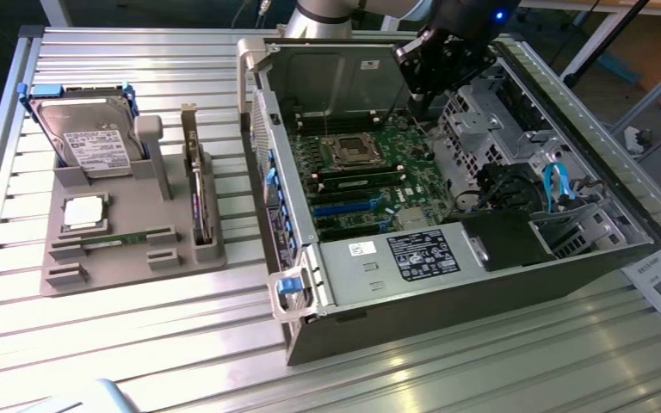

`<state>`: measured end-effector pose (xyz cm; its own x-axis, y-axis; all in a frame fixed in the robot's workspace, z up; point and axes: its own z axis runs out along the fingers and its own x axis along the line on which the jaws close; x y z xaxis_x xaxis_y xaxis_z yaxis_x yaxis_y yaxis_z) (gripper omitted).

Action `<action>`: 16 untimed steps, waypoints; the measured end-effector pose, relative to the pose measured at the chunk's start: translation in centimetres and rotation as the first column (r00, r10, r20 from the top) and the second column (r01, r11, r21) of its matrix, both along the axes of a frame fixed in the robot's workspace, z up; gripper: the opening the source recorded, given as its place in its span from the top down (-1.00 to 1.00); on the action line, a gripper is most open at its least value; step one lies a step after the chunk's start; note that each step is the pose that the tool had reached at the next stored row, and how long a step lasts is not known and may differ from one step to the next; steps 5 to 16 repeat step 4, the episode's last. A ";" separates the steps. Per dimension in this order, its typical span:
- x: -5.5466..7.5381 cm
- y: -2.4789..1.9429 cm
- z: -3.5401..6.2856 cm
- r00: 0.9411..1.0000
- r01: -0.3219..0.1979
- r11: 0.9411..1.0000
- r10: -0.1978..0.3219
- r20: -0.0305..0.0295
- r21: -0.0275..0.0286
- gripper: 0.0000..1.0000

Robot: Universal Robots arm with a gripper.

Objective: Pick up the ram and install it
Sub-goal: 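Press down the ram until it locks into place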

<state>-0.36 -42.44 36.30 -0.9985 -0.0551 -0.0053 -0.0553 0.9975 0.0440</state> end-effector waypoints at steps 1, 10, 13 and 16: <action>0.0 0.00 0.00 1.000 0.000 1.000 0.000 0.000 0.000 0.80; 0.0 0.00 0.00 1.000 0.000 1.000 0.000 0.000 0.000 0.80; 0.0 0.00 0.00 1.000 0.000 1.000 0.000 0.000 0.000 0.80; 0.0 0.00 0.00 1.000 0.000 1.000 0.000 0.000 0.000 0.80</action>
